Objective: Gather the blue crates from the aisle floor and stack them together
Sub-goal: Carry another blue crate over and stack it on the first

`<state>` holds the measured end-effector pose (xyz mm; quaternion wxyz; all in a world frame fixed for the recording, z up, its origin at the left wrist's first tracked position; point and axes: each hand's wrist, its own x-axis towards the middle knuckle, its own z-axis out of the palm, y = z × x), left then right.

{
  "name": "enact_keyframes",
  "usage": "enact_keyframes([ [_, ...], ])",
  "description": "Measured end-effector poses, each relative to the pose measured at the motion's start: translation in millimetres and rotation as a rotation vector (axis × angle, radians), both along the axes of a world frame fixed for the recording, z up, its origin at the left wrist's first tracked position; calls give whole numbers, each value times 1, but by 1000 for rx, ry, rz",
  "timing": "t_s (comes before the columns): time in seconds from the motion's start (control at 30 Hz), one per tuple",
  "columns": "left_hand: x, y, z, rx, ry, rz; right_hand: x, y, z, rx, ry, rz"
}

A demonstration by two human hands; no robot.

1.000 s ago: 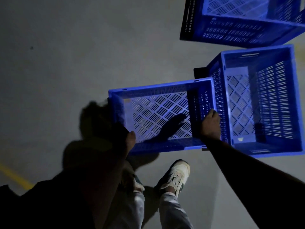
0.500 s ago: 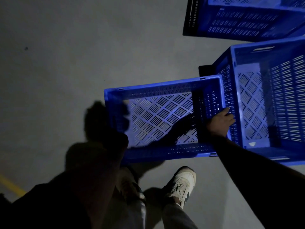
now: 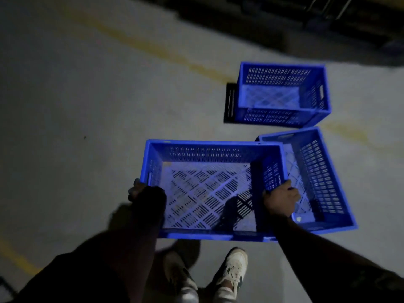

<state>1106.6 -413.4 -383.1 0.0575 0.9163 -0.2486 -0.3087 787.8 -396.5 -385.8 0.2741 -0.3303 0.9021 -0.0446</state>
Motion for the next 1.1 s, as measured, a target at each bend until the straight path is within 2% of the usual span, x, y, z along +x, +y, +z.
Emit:
enact_keyframes([
  [0.03,-4,-2,32,-21,26,59,-4,0,27,-22,-16,-43],
  [0.13,-25,4,103,-223,-182,89,-12,10,101,-55,-69,-117],
  [0.2,-42,10,147,-326,-233,91,-19,16,153,-100,-93,-170],
  [0.37,-63,3,260,-366,-55,12,-46,31,265,-166,-69,-229],
  [0.57,-98,2,331,-416,-14,-114,-74,64,353,-259,-1,-369],
  [0.77,-135,12,369,-478,55,-198,-108,121,396,-292,32,-446],
  [1.1,-232,28,405,-527,150,-445,-163,218,415,-317,86,-680],
])
